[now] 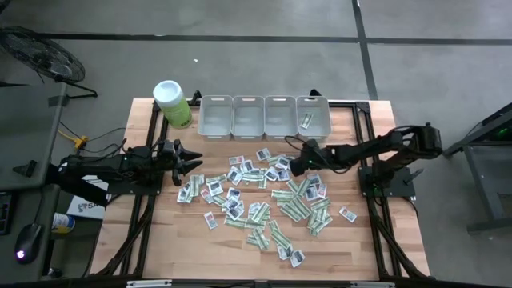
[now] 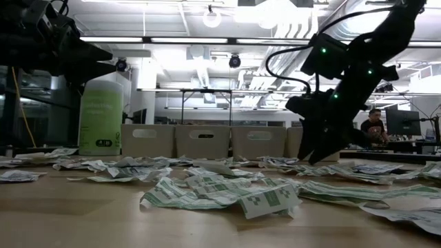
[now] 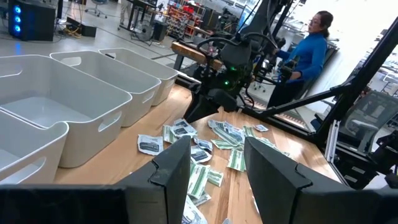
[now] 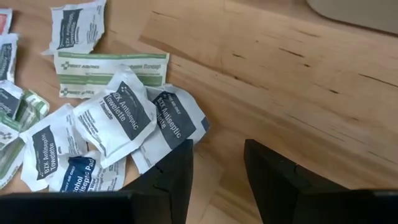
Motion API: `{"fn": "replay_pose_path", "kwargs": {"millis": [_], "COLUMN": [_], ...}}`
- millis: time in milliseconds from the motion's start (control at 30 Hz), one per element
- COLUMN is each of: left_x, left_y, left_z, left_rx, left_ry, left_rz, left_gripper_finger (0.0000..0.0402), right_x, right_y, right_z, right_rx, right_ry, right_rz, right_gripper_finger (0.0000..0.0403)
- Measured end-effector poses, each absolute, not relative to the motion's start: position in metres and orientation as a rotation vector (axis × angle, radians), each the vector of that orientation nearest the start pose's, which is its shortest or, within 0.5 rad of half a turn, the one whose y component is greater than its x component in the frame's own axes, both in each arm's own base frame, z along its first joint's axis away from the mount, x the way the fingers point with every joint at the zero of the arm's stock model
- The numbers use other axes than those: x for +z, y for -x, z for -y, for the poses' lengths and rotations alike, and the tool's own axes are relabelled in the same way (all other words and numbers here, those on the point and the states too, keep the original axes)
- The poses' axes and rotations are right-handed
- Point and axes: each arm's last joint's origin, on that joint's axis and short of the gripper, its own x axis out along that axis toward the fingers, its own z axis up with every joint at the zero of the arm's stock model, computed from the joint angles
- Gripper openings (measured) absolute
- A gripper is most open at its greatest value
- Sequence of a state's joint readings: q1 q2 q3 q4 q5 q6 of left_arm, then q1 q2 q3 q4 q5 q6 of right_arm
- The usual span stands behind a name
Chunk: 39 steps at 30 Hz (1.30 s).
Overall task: Pick & Place First Aid Supplies
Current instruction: Put the towelette pack into the middle right gray bin
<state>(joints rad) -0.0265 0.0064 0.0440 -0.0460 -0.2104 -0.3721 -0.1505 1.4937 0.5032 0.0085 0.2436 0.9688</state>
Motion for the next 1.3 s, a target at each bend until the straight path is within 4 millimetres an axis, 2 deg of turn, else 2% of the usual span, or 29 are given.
{"fn": "replay_pose_path", "kwargs": {"millis": [567, 867, 967, 1133, 1300], "left_x": [0.174, 0.174, 0.173, 0.173, 0.174], "left_y": [-0.095, -0.095, -0.095, -0.095, -0.095], "left_z": [-0.004, -0.004, -0.004, -0.004, -0.004], "left_rx": [0.183, 0.183, 0.183, 0.183, 0.183], "left_ry": [0.37, 0.37, 0.37, 0.37, 0.37], "left_rz": [0.026, 0.026, 0.026, 0.026, 0.026], "left_gripper_finger": [0.015, 0.015, 0.015, 0.015, 0.015], "right_x": [0.117, 0.119, 0.118, 0.112, 0.111], "right_y": [-0.238, -0.239, -0.241, -0.244, -0.245], "right_z": [0.043, 0.051, 0.052, 0.052, 0.053], "right_rx": [-0.753, -0.738, -0.715, -0.706, -0.718], "right_ry": [-0.83, -0.838, -0.855, -0.86, -0.852], "right_rz": [-0.668, -0.645, -0.647, -0.651, -0.636], "right_gripper_finger": [0.0141, 0.0224, 0.0238, 0.0232, 0.0205]}}
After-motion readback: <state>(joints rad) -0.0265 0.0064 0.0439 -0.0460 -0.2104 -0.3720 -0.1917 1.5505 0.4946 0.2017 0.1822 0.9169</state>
